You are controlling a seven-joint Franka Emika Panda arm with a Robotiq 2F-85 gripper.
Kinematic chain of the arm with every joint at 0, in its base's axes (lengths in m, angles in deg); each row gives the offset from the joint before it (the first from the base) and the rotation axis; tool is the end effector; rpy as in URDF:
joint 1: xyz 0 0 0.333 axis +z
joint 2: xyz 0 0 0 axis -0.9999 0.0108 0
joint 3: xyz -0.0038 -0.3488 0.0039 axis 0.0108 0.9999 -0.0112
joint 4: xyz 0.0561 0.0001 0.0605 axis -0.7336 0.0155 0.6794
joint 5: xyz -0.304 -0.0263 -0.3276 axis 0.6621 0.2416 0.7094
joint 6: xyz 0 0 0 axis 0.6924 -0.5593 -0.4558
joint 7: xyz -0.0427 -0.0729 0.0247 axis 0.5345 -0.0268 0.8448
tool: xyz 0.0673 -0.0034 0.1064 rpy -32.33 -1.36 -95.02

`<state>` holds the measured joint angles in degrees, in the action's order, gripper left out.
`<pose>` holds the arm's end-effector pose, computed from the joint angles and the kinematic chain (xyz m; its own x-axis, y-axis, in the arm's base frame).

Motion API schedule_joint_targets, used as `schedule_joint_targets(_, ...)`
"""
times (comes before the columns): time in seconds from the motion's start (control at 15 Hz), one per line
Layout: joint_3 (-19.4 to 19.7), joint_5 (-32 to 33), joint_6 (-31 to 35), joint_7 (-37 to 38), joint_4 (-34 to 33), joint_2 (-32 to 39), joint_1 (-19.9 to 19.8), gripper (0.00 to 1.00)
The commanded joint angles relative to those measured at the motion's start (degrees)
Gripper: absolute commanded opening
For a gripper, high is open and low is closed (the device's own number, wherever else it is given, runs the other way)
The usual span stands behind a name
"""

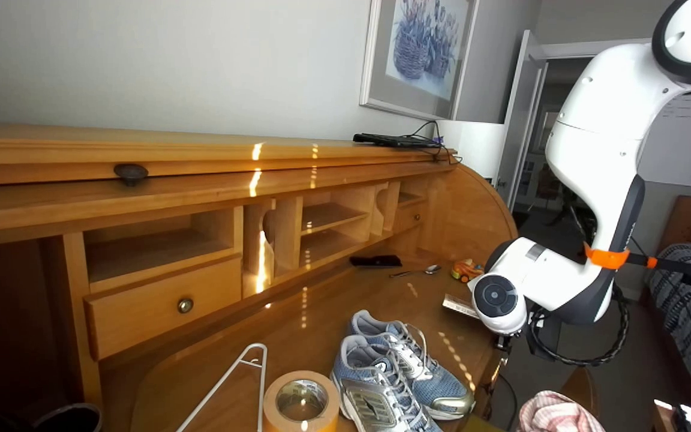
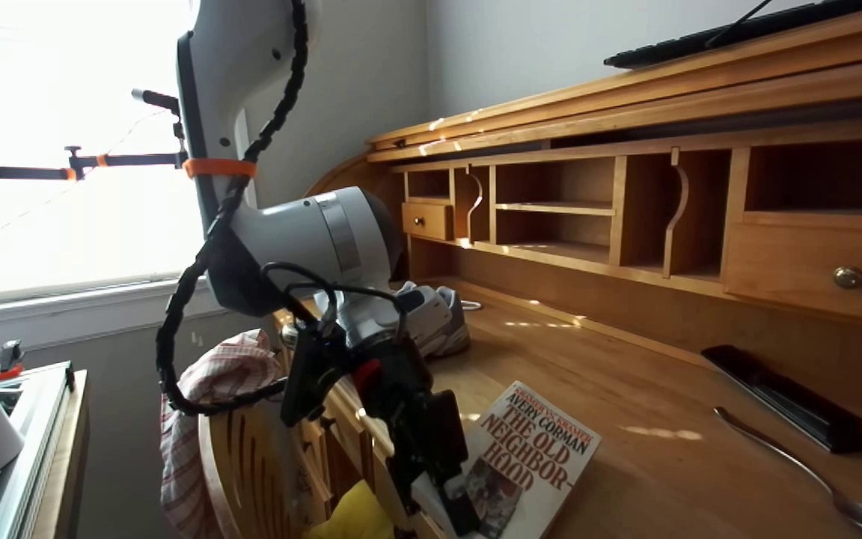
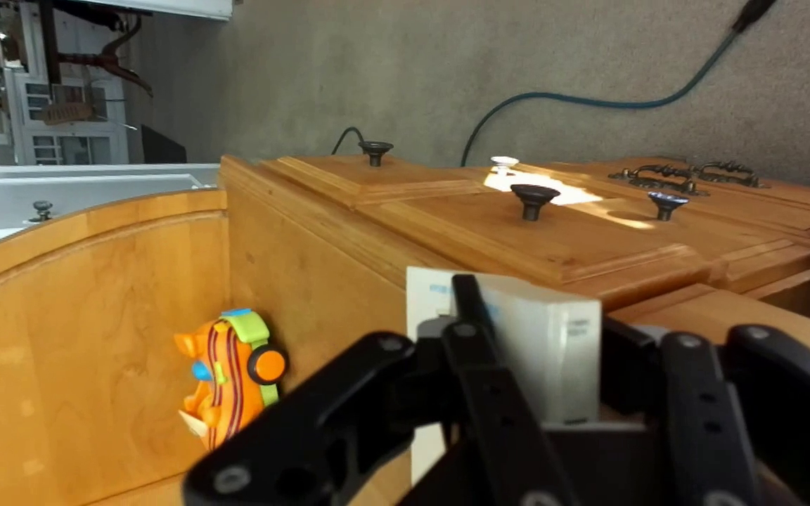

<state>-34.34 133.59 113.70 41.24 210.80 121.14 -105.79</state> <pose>0.4159 -0.2428 0.0386 0.9979 -0.0284 -0.0583 0.0317 -0.5716 0.8199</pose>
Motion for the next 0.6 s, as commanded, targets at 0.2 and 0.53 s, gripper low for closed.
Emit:
schedule_joint_targets(0.2,-3.1,-2.4,1.7,-2.7,3.2,-6.2,0.7,0.06)
schedule_joint_targets(0.53,-4.5,-0.1,1.5,-0.2,2.9,-9.2,2.9,0.06)
